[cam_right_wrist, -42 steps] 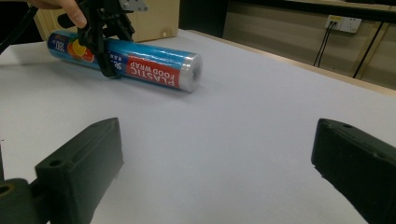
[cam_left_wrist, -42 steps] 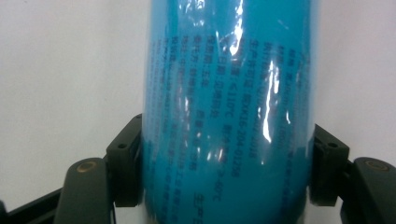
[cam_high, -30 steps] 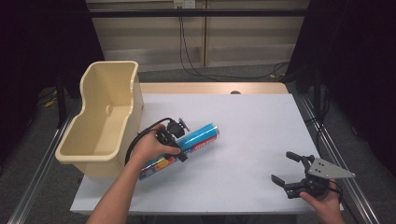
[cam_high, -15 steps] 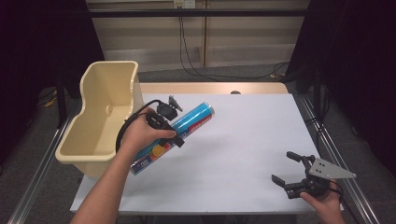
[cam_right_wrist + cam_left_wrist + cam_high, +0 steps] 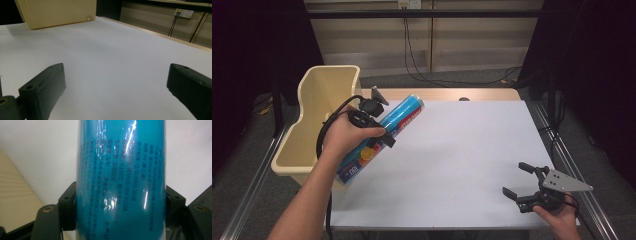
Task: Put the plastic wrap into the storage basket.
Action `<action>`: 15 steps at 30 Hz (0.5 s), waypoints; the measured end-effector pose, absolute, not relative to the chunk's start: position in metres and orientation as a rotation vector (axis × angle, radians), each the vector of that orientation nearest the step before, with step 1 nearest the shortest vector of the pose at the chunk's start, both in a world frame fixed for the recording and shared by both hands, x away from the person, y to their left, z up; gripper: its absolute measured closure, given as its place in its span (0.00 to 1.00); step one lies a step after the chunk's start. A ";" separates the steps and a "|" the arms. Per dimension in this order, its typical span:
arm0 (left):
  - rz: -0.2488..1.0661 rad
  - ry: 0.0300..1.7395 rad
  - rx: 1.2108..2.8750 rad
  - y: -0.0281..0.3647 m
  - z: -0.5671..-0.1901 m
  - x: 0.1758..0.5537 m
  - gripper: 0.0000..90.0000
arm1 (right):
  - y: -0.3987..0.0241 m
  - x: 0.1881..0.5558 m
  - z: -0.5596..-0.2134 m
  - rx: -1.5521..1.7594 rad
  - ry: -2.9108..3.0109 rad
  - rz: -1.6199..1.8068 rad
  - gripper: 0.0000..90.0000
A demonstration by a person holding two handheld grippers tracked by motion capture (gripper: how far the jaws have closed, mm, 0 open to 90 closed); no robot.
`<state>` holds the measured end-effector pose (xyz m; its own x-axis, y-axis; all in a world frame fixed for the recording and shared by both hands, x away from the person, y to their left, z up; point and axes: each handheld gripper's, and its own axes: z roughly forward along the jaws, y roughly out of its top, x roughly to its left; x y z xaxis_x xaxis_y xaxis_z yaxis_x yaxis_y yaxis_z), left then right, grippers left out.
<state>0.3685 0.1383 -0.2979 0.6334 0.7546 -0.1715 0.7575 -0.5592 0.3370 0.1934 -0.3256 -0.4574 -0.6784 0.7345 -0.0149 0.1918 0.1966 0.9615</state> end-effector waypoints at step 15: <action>0.050 1.414 2.339 0.182 -0.280 0.365 0.36 | -0.326 0.194 -0.458 0.869 1.995 1.500 0.02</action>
<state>0.3650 0.1820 -0.2800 0.4865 0.8559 -0.1755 0.8415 -0.4049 0.3577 0.1939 -0.3257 -0.4581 -0.6750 0.7377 -0.0105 0.1948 0.1920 0.9619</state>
